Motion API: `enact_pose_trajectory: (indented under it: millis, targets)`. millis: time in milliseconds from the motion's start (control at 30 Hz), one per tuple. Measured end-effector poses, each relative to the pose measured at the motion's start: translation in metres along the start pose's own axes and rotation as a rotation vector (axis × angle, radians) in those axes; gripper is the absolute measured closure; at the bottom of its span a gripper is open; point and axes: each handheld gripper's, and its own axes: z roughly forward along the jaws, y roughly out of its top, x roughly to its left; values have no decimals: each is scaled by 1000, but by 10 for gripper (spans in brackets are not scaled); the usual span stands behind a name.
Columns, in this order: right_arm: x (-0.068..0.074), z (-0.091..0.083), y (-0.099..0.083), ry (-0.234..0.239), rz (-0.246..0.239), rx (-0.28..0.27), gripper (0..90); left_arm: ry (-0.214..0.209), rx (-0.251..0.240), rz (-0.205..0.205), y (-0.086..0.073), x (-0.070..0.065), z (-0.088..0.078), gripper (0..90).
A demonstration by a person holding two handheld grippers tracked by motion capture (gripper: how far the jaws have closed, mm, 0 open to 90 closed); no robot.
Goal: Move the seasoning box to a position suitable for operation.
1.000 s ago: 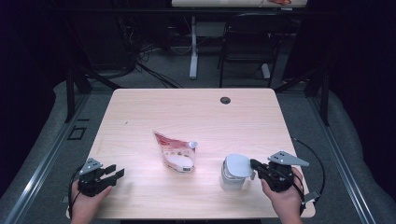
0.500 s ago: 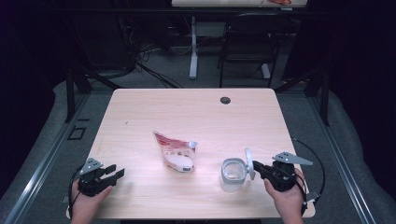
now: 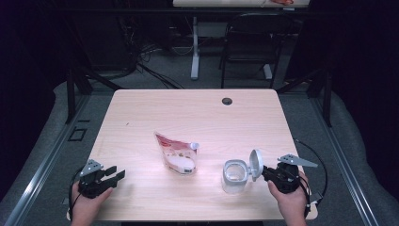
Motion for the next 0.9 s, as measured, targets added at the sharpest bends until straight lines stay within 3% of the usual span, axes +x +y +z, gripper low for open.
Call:
enact_pose_trajectory:
  millis: [267, 500, 900]
  targets:
    - [-1, -4, -4, -43, -27, 3, 863, -2, -1, 0, 0, 0, 0, 544]
    - [-4, -9, -12, -73, -24, -4, 822, 0, -2, -3, 0, 0, -1, 542]
    - [3, -16, -32, -141, -98, 37, 769, -4, -6, -1, 0, 2, 1, 539]
